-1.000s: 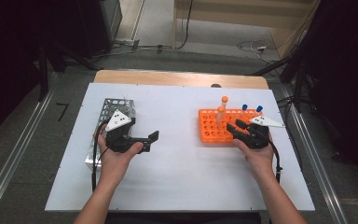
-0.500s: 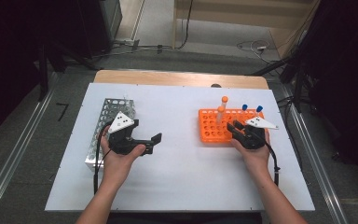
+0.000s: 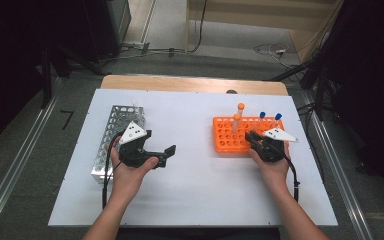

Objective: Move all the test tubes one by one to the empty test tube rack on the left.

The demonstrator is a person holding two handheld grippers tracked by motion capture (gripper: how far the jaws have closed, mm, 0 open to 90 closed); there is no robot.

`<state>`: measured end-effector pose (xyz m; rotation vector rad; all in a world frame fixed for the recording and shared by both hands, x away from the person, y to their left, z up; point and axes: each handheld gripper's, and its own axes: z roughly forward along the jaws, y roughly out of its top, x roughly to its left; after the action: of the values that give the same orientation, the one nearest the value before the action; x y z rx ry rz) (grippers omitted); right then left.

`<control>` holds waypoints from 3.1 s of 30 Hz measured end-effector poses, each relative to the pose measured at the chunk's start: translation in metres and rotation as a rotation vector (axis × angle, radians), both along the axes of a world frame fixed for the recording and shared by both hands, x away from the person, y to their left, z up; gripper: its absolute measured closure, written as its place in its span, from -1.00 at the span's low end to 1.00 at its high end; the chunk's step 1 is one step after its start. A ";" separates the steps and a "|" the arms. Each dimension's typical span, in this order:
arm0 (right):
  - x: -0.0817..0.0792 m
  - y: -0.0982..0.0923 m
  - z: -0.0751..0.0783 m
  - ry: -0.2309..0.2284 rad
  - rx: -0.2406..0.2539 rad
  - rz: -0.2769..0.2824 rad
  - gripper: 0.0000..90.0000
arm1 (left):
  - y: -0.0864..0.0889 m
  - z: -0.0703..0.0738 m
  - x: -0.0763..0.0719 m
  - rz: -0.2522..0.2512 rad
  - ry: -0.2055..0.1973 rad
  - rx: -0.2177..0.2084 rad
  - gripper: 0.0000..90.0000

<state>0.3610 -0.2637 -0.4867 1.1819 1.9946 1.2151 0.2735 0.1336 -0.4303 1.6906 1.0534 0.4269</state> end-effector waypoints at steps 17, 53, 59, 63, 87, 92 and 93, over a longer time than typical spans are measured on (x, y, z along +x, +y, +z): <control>-0.020 -0.007 0.024 -0.051 0.101 0.058 0.65 | -0.005 0.003 -0.003 -0.024 -0.010 -0.001 -0.99; -0.083 0.102 0.030 0.053 0.002 0.530 0.65 | -0.065 0.008 -0.019 -0.238 -0.017 0.018 -0.02; -0.088 0.109 0.032 0.060 -0.006 0.564 0.65 | -0.077 0.006 -0.021 -0.290 -0.027 0.048 0.23; -0.091 0.112 0.032 0.066 -0.009 0.584 0.65 | -0.082 0.005 -0.022 -0.312 -0.031 0.068 0.45; -0.090 0.100 0.039 0.046 0.059 0.608 -0.17 | -0.065 0.012 -0.009 -0.264 -0.063 0.071 0.69; -0.087 0.088 0.043 0.042 0.095 0.607 -0.40 | -0.054 0.017 0.003 -0.230 -0.076 0.070 0.69; -0.086 0.085 0.043 0.041 0.100 0.603 -0.44 | -0.052 0.018 0.005 -0.220 -0.078 0.068 0.69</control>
<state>0.2748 -0.1786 -0.4437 0.6566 2.4386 1.5932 0.2786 0.0819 -0.4123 1.8128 0.7939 0.3853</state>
